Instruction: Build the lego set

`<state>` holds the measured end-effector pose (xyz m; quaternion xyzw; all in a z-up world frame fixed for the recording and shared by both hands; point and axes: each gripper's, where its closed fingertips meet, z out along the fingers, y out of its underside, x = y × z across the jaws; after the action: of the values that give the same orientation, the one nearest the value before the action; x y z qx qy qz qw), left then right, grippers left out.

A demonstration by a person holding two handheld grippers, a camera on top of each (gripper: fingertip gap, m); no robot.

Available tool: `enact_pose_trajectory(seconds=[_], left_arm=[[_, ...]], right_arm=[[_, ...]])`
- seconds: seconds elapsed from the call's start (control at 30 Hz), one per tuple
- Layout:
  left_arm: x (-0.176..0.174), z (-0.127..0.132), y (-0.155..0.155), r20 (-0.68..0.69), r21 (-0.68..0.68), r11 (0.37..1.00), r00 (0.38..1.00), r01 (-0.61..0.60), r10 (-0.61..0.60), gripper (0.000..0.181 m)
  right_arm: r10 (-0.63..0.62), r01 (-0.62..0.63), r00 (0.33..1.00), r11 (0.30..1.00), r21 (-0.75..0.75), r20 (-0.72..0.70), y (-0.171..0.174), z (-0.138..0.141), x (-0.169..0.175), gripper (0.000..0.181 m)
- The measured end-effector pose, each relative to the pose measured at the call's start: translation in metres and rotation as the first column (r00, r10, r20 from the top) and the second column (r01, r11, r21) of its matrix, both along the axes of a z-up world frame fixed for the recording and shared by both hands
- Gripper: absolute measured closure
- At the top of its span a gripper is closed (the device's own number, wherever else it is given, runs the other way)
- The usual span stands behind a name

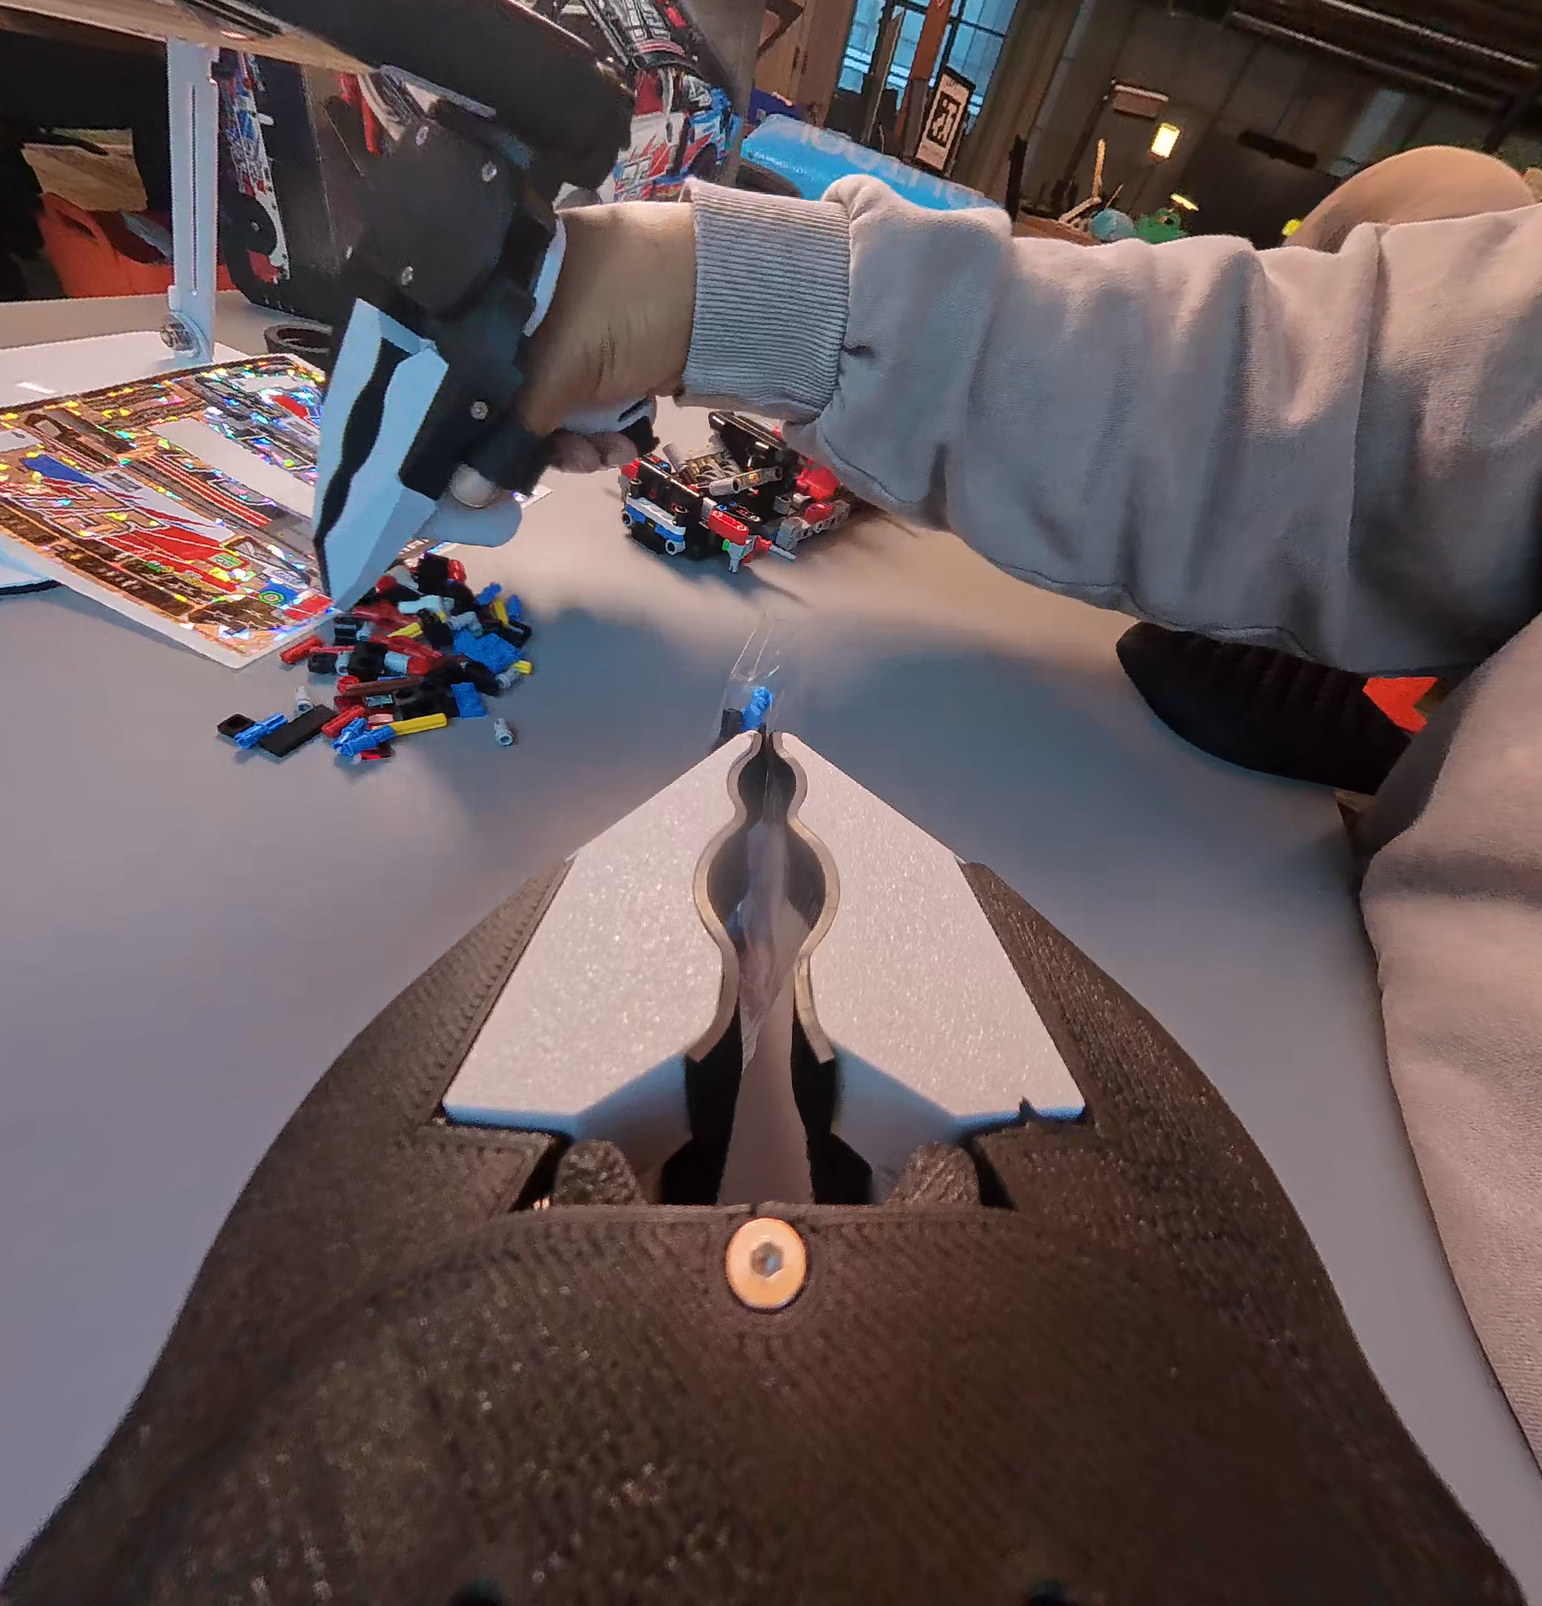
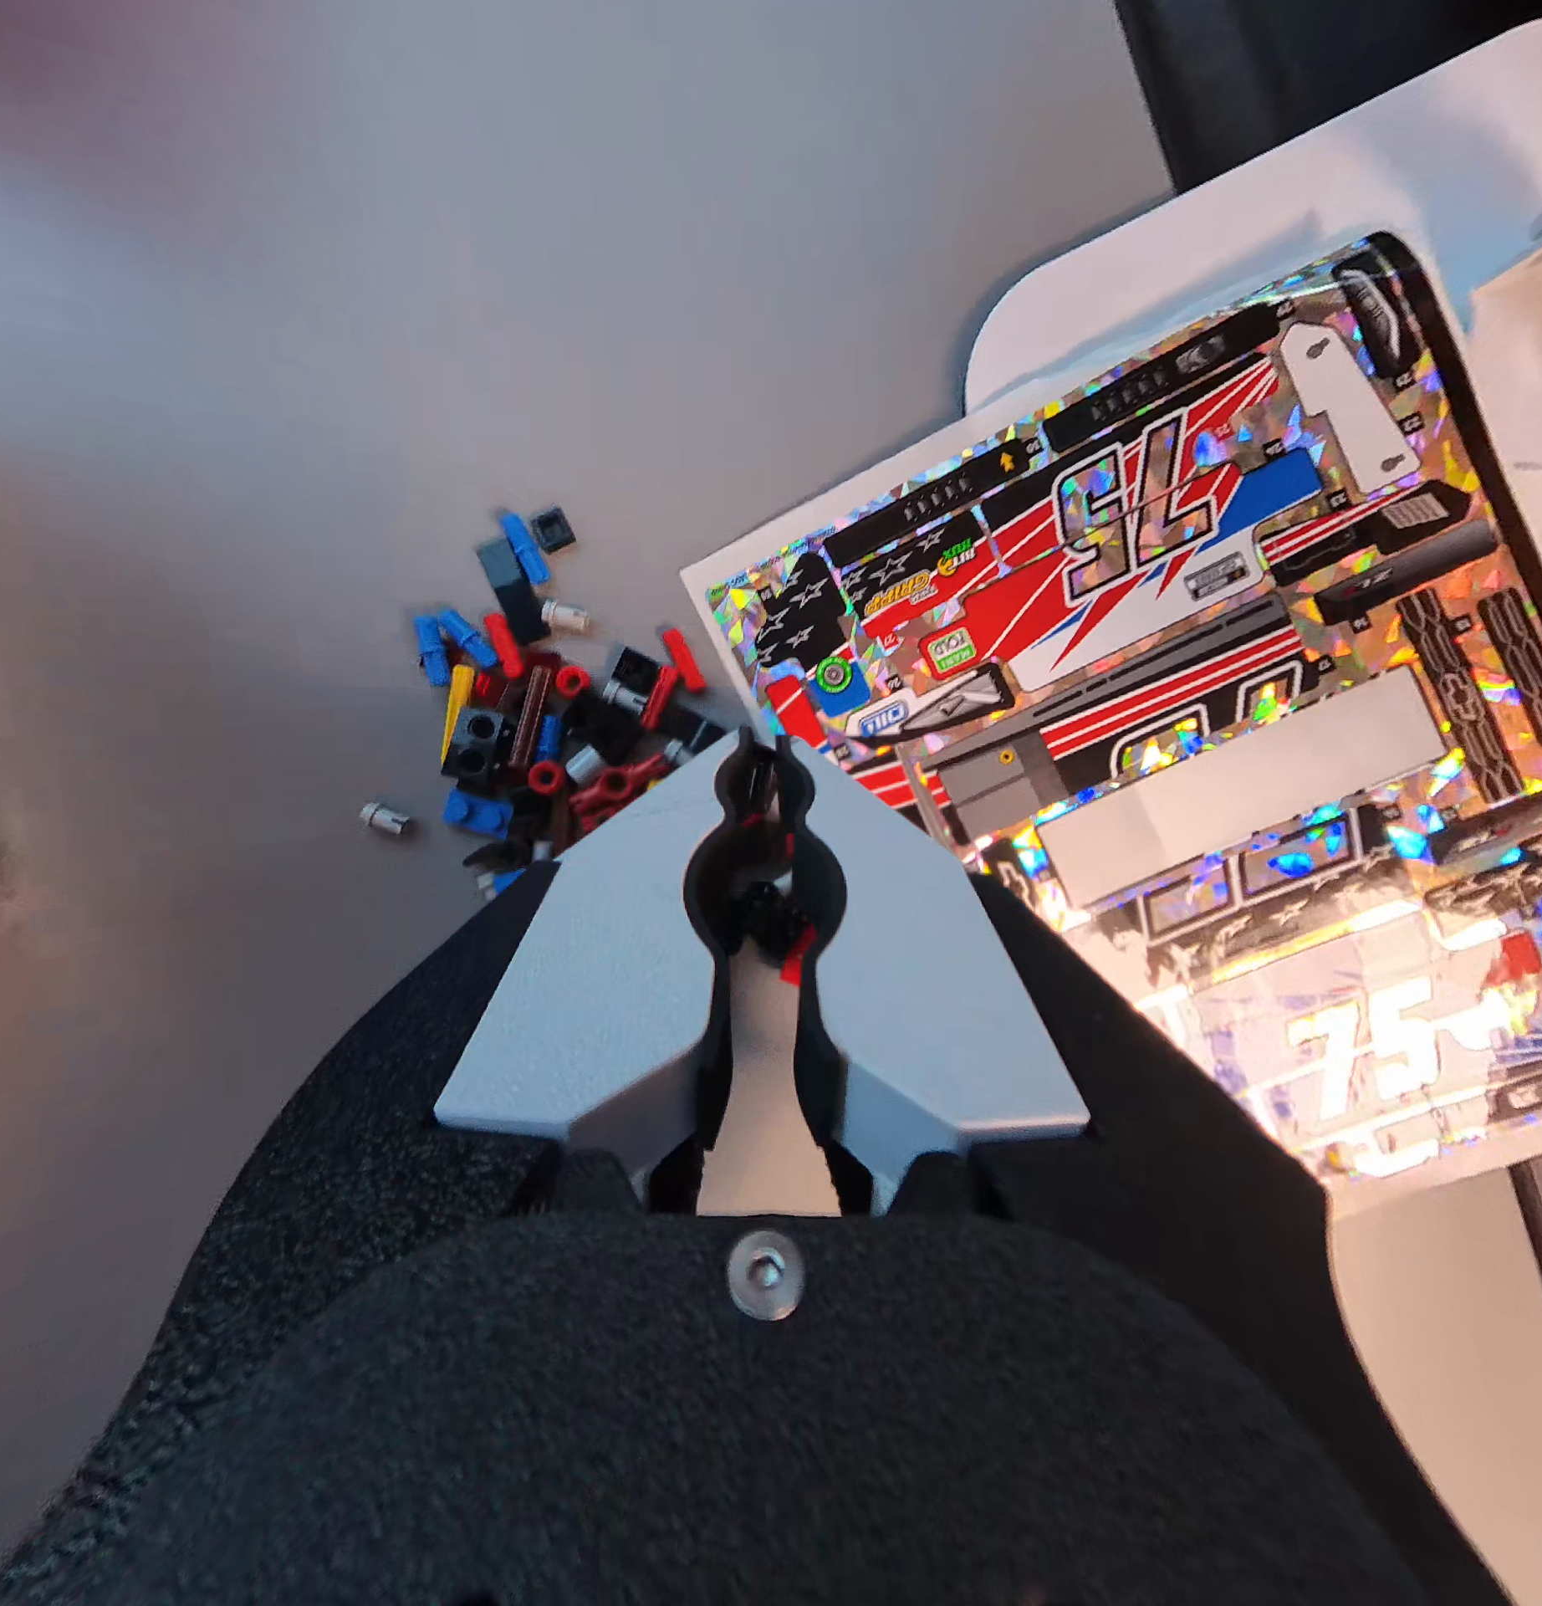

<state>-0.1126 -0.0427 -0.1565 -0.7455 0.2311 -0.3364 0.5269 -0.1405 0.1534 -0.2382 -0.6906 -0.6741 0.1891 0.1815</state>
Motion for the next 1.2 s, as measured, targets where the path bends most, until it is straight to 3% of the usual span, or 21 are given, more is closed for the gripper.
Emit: enact_pose_trajectory(seconds=[0.13, 0.27, 0.33, 0.57, 0.7, 0.87, 1.0, 1.2], left_arm=[[0.000, 0.000, 0.000, 0.002, 0.001, 1.000, 1.000, 0.000, 0.000, 0.181], [0.000, 0.000, 0.000, -0.004, 0.003, 1.000, 1.000, -0.002, 0.002, 0.181], [0.000, 0.000, 0.000, -0.005, 0.003, 1.000, 1.000, -0.004, 0.004, 0.181], [0.001, 0.000, 0.000, 0.000, 0.002, 1.000, 1.000, 0.003, -0.003, 0.181], [0.001, 0.000, 0.000, 0.001, 0.002, 1.000, 1.000, 0.005, -0.005, 0.181], [0.000, 0.000, 0.000, -0.008, 0.006, 1.000, 1.000, -0.006, 0.006, 0.181], [0.000, -0.001, 0.000, -0.003, 0.005, 1.000, 1.000, -0.001, 0.001, 0.181], [0.000, 0.000, -0.001, -0.011, 0.007, 1.000, 1.000, 0.000, 0.000, 0.181]], right_arm=[[0.012, -0.012, 1.000, 1.000, 0.011, 0.027, -0.003, 0.003, 0.016, 0.180], [-0.089, 0.090, 0.994, 0.996, 0.014, -0.057, 0.016, 0.010, 0.008, 0.171], [-0.123, 0.123, 0.992, 0.992, 0.032, -0.026, 0.026, 0.001, 0.012, 0.171], [-0.069, 0.067, 0.996, 0.997, 0.026, 0.053, 0.013, -0.004, 0.035, 0.181], [-0.041, 0.042, 0.997, 0.999, 0.020, -0.062, 0.001, 0.014, 0.012, 0.172], [-0.006, 0.007, 0.998, 1.000, 0.026, -0.055, -0.011, 0.007, -0.019, 0.167], [0.051, -0.061, 0.987, 0.996, -0.058, -0.155, -0.037, 0.015, -0.051, 0.166], [0.164, -0.163, 0.986, 0.986, 0.021, -0.022, -0.053, -0.004, -0.058, 0.170]])
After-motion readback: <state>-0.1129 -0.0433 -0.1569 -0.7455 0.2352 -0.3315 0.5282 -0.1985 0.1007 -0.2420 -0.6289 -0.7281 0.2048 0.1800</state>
